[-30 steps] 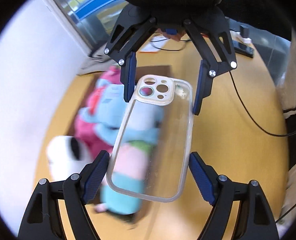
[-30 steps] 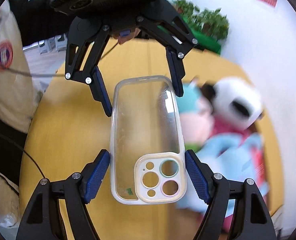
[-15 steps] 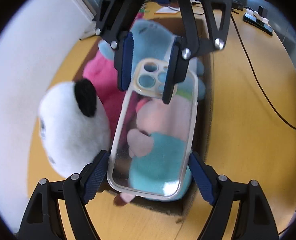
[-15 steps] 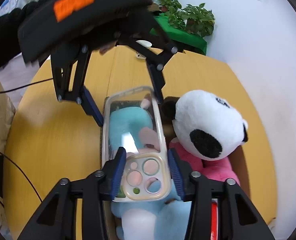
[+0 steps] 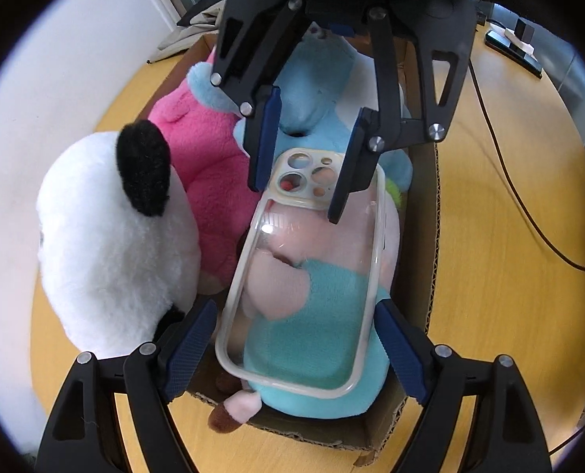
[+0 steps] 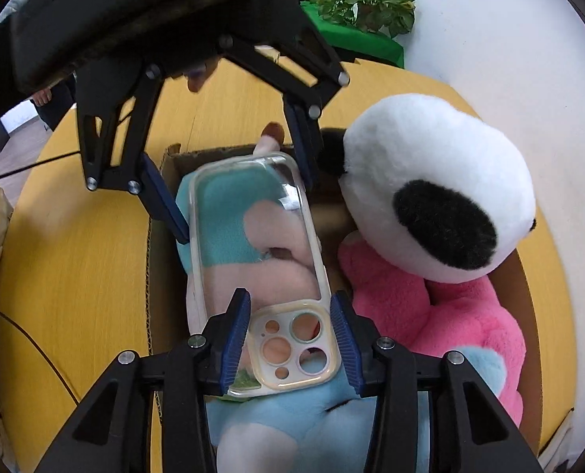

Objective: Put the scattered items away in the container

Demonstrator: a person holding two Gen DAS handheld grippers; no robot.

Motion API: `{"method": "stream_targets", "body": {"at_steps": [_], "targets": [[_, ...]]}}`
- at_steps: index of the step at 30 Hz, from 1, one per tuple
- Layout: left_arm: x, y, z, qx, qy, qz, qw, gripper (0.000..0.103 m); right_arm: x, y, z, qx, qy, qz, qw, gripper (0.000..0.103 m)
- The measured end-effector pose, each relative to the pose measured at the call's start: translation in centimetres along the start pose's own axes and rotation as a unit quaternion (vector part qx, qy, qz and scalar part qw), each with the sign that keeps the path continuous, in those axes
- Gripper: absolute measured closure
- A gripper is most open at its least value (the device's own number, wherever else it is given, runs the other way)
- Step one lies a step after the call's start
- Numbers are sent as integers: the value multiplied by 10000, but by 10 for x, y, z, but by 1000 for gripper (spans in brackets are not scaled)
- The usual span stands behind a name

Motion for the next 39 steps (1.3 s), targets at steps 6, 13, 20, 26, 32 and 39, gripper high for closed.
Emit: {"method": "stream_targets", "body": {"at_steps": [6,13,20,26,32,39], "targets": [[-42,3,9,-225,-357,-256,9988,20,-5,12,2,491,225,54,9985,57],[-113,8,9,-1372,-1114,-1305,9756,20,-16,21,14,707,601,71,9957,28],[-149,6,-28,-2209,-1616,-1982,9412,20,-98,11,40,1405,1379,-1083,9744,6],[-187,0,-66,-3146,-1851,-2272,9029,19,-182,-8,107,2223,2775,-1951,9141,0],[-177,1,-108,-4397,-2230,-2571,8312,17,-217,15,157,3750,3325,-2526,8277,0],[-121,-3,-168,-5230,-2346,-2038,7937,17,-176,101,200,5404,3578,-2031,7340,0]]}}
Point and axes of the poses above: each gripper's, at about its wrist camera, not at the fingertips, and x roughly the way its jaws point, z to its left, y to its underside, the point moved 6 cm from there along x, roughly the way its jaws point
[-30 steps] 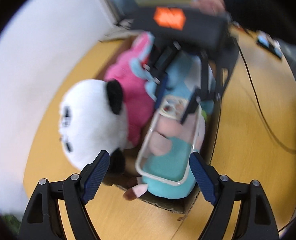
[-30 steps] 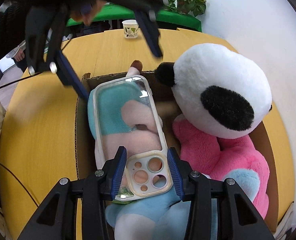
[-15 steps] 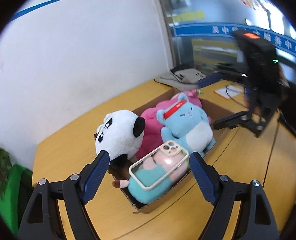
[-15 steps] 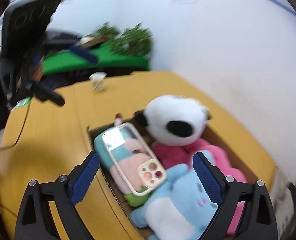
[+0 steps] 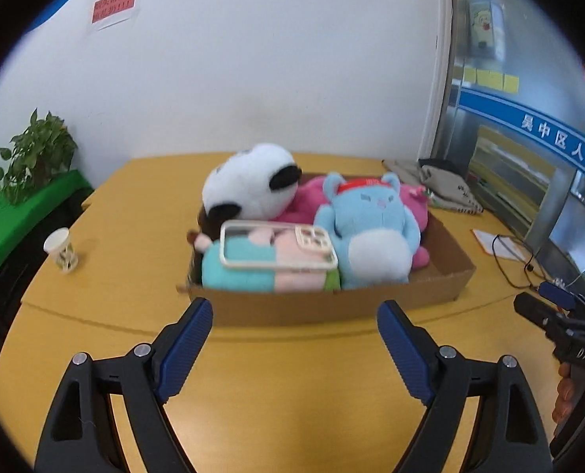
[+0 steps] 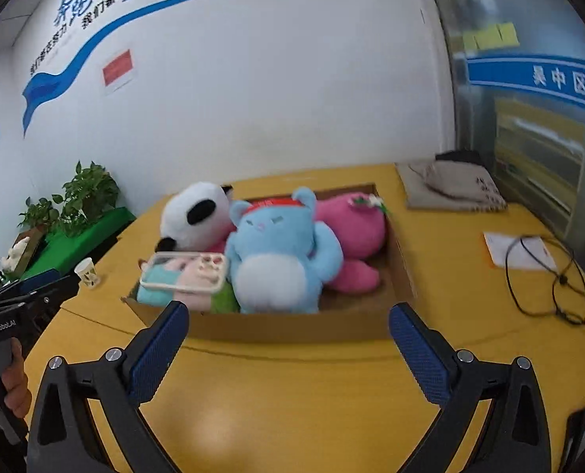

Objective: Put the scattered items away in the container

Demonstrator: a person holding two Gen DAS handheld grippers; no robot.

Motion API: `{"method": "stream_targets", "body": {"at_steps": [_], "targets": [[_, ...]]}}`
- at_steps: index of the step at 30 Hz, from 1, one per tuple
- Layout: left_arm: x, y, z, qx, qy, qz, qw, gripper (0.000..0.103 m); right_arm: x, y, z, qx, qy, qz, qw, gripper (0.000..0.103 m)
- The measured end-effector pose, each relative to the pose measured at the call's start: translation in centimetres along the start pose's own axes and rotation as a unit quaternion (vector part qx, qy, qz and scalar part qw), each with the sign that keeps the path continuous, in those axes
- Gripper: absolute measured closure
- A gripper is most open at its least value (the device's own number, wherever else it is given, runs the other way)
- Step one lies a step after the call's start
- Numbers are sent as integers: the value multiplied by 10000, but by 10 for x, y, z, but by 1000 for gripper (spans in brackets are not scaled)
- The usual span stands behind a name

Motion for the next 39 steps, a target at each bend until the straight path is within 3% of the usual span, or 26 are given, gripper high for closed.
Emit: {"method": "stream_targets", "body": {"at_steps": [5,13,16,19,39], "targets": [[12,25,-22,83,-379,225,9990,17,4,39,-3,-59,346,229,9991,0],[23,47,-42,-55,75,514,9986,17,7,63,-9,-143,775,405,9961,0],[26,55,-52,131,-29,615,9980,17,8,63,-9,-231,903,340,9951,0],[23,58,-55,207,-237,527,9981,17,5,57,-8,-249,948,239,9949,0],[15,59,-41,-57,-246,517,9983,17,7,62,17,-556,873,257,9943,0]]}}
Point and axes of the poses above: each gripper's, at about its wrist camera, not at the fingertips, and x roughly the way its jaws point, z to its left, y to its underside, the point moved 6 cm from there along x, roughly the way its jaws point
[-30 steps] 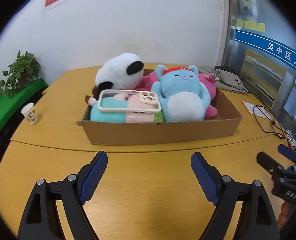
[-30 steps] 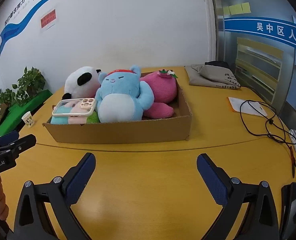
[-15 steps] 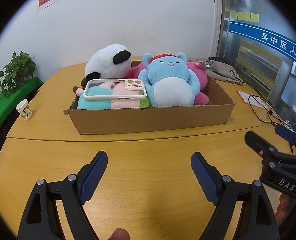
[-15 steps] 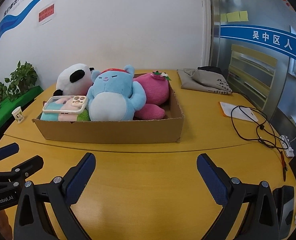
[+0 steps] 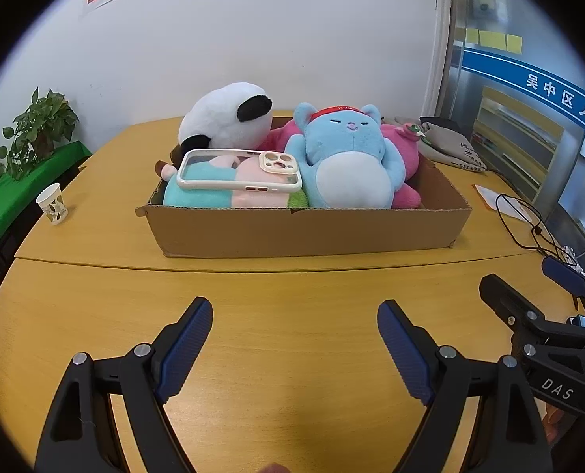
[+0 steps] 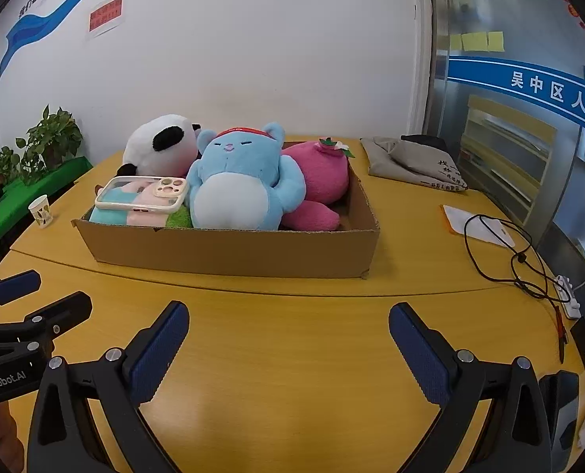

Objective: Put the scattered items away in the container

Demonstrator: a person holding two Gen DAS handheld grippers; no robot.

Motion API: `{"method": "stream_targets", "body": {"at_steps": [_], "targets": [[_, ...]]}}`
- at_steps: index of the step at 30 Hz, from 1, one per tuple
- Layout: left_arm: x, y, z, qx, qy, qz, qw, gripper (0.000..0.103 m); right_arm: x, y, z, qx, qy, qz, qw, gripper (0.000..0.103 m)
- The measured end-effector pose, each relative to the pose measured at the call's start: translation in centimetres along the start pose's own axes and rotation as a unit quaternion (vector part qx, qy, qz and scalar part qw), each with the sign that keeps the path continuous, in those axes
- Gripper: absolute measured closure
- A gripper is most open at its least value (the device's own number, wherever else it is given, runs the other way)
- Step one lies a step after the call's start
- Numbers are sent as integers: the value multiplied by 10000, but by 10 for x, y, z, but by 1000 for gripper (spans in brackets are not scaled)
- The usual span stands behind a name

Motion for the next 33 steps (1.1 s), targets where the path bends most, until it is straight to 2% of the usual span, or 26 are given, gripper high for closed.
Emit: {"method": "stream_targets", "body": {"at_steps": [33], "targets": [[3,7,5,-52,-186,93,9998,17,9,9,0,-1,-69,129,9999,0]]}}
Point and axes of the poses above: each gripper's, at about its wrist camera, not at the fingertips, and x roughly the way its jaws point, z to its left, y to its underside, the point moved 6 cm from there along x, roughly the way its jaws point
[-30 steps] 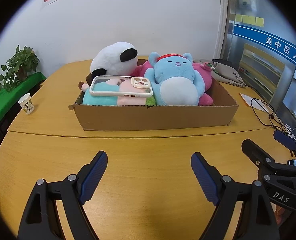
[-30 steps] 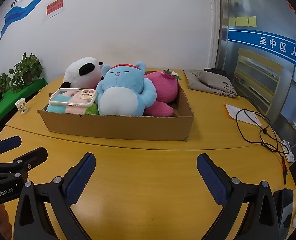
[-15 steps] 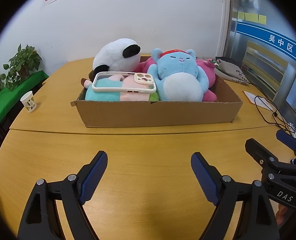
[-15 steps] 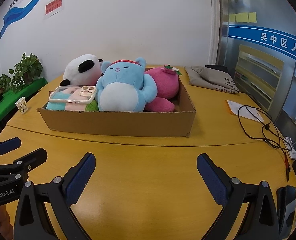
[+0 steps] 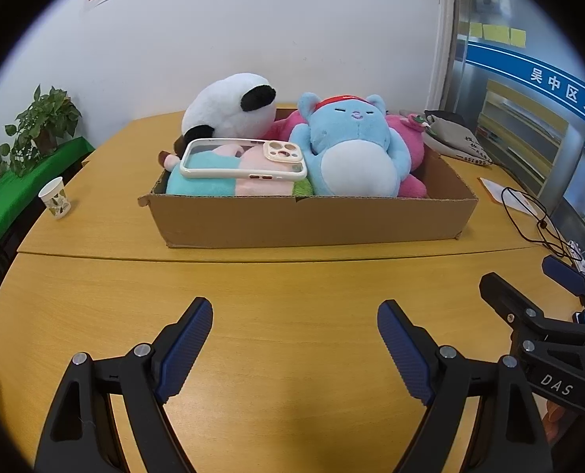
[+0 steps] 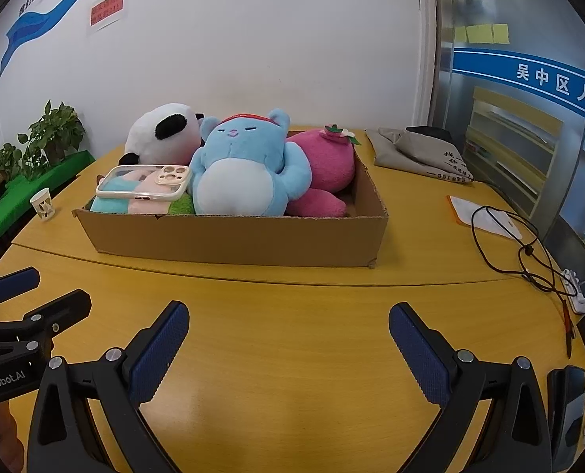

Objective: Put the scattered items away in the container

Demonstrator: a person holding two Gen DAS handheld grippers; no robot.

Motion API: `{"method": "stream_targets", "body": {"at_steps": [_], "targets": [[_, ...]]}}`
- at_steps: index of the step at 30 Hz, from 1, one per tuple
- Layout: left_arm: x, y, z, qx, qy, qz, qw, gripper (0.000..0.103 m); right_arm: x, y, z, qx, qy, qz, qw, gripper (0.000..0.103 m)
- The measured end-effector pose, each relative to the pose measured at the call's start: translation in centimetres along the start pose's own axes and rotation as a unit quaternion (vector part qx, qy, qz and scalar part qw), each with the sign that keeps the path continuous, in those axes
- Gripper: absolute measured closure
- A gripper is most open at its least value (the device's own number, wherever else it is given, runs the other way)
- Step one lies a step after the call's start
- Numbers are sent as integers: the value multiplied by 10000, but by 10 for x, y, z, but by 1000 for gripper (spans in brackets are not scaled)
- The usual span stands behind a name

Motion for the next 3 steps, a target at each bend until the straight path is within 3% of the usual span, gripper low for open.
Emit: {"method": "stream_targets", "body": {"at_steps": [3], "targets": [[1,0,1,60,-142,-30,9999,17,1,0,0,7,-8,24,10000,0]]}}
Point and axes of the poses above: each gripper's, at about its wrist camera, not at the fingertips, and x roughly the way its jaws point, z to its left, y to its underside, the point moved 6 cm from there along x, roughly the way its jaws point
